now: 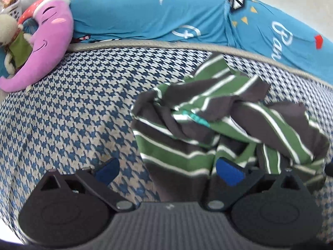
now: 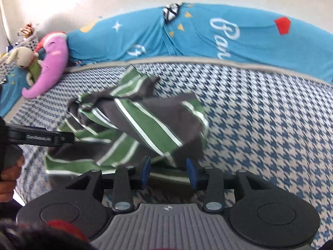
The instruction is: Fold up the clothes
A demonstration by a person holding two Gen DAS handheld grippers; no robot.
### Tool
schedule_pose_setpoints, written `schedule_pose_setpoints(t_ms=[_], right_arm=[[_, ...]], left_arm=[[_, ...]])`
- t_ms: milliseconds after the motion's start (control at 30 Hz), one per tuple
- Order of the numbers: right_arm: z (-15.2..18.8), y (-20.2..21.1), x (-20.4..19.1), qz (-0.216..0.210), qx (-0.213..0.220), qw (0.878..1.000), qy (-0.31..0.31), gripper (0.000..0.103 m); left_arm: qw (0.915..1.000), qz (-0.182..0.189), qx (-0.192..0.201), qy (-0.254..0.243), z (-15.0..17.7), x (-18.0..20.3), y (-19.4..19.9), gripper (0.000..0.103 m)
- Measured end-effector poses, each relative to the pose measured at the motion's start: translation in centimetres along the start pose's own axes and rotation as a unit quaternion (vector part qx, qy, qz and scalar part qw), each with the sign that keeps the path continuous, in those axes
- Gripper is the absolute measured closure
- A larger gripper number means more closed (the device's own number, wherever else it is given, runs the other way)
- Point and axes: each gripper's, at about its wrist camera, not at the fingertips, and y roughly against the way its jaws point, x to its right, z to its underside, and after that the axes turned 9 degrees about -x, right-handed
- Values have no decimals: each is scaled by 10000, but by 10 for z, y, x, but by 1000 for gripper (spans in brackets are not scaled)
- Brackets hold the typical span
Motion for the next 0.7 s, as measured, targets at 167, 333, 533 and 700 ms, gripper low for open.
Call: schedule_pose_setpoints(t_ms=[167,333,533,700], right_arm=[[5,-10,-2,-4,-161,9998,110,43],[10,-19,-3,-8,-322,9992,219,47],[15,-22,-4,76,-428,9987,268,95],[18,-2,-1,383,-286,9988,90,96]], left_arm=[[9998,10,6,-191,2,9,-3,0],[9994,31,-70,-338,3,19,-10,0],[9987,-9,-146,-486,4,28,-18,0],[9980,77,-188,-598,5,34,-20,0]])
